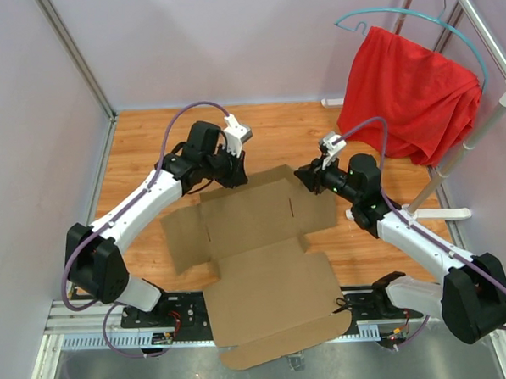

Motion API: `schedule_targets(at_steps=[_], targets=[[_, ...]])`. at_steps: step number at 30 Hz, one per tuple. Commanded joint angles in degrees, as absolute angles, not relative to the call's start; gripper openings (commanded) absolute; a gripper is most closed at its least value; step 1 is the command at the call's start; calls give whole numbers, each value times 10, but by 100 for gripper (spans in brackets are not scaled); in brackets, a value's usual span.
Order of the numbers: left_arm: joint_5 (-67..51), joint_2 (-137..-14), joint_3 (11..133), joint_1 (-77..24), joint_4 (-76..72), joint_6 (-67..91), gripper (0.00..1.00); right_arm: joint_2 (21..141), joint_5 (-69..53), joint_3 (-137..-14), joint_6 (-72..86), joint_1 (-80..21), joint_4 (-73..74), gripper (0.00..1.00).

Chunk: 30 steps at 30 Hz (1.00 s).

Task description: Fold the paper box

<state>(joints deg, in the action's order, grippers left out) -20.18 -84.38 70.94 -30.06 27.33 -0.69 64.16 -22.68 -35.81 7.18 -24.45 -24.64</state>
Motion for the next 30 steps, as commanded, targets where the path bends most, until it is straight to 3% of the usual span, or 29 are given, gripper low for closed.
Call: schedule_targets(at_steps=[1,2,3,4,5,13,18,23,30], targets=[[-158,-852,734,-315,311,-8,1,633,-205,-376,70,-250,-237,41],[-143,-855,744,-315,316,-7,0,632,-193,-378,74,-250,-231,57],[-126,-855,753,-317,320,-5,0,632,-182,-381,77,-250,-226,85],[-107,-854,765,-318,324,-5,0,632,-169,-384,80,-250,-218,96],[-90,-852,775,-319,325,-6,0,630,-158,-391,81,-250,-202,99],[-33,-821,842,-337,320,-61,0,623,-1,-447,75,-238,-126,99],[-27,-808,836,-351,300,-123,0,635,21,-481,95,-182,-99,98],[-25,-813,820,-375,308,-165,0,685,-62,-531,118,-101,-52,92],[-37,-784,743,-418,270,-260,0,806,-312,-619,43,-59,10,84]])
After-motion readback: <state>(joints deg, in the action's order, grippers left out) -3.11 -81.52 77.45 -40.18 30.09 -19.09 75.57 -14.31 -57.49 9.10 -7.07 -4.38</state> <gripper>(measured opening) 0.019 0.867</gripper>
